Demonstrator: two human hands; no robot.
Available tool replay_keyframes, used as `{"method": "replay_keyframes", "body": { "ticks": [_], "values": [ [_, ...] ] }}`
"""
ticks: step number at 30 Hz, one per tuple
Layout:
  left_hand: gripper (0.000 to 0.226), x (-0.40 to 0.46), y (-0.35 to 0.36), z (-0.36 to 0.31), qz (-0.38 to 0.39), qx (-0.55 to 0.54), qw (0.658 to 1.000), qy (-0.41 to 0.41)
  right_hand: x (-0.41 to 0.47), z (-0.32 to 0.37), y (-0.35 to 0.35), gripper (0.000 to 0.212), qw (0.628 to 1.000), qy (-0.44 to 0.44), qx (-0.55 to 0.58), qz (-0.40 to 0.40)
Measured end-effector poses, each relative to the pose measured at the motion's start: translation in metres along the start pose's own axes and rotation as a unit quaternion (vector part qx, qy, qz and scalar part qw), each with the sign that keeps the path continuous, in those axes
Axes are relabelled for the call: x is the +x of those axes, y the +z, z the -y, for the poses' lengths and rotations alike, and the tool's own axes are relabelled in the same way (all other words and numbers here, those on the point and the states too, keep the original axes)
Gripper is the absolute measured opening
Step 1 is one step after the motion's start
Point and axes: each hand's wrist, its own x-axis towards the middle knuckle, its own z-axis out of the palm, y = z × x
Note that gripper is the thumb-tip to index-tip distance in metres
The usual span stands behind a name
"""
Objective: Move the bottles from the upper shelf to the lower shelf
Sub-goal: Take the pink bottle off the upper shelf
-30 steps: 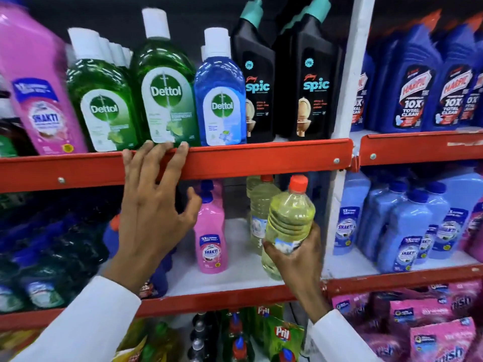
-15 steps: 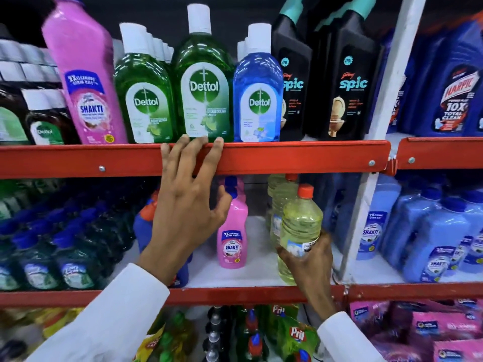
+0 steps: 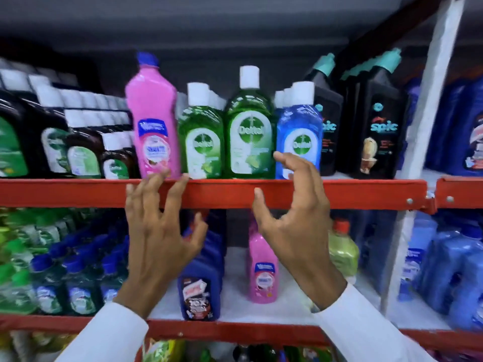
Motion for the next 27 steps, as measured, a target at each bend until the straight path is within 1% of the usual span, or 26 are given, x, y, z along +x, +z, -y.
{"method": "replay_keyframes", "body": {
  "ticks": [4, 6, 9, 12, 14, 17, 20, 23, 27],
  "values": [
    [0.066, 0.0, -0.009, 0.021, 0.019, -0.015, 0.999, -0.027, 0.028, 0.047, 0.053, 0.053, 0.998, -0.046, 0.021, 0.03],
    [0.065, 0.002, -0.009, 0.031, 0.036, -0.023, 0.999, -0.029, 0.041, 0.07, 0.081, 0.06, 0.996, -0.056, 0.009, 0.065],
    [0.061, 0.001, -0.01, 0.046, 0.07, -0.03, 0.997, -0.028, 0.058, 0.098, 0.119, 0.079, 0.989, -0.038, -0.031, 0.137],
    [0.06, 0.0, -0.009, 0.052, 0.079, -0.04, 0.996, -0.017, 0.077, 0.111, 0.15, 0.092, 0.98, -0.038, -0.101, 0.166],
    [0.061, 0.0, -0.008, 0.054, 0.079, -0.055, 0.995, -0.016, 0.089, 0.117, 0.166, 0.099, 0.974, -0.017, -0.141, 0.176],
    [0.065, -0.001, -0.006, 0.053, 0.078, -0.068, 0.994, -0.019, 0.102, 0.12, 0.181, 0.102, 0.972, 0.009, -0.172, 0.158],
    [0.066, -0.003, -0.004, 0.051, 0.08, -0.076, 0.993, -0.029, 0.106, 0.116, 0.188, 0.095, 0.977, -0.017, -0.185, 0.108],
    [0.069, -0.006, -0.002, 0.048, 0.076, -0.069, 0.994, -0.036, 0.104, 0.117, 0.187, 0.092, 0.987, -0.054, -0.125, 0.084],
    [0.073, -0.007, 0.002, 0.046, 0.056, -0.077, 0.995, -0.035, 0.109, 0.135, 0.166, 0.094, 0.995, -0.098, 0.004, 0.014]
  ]
}}
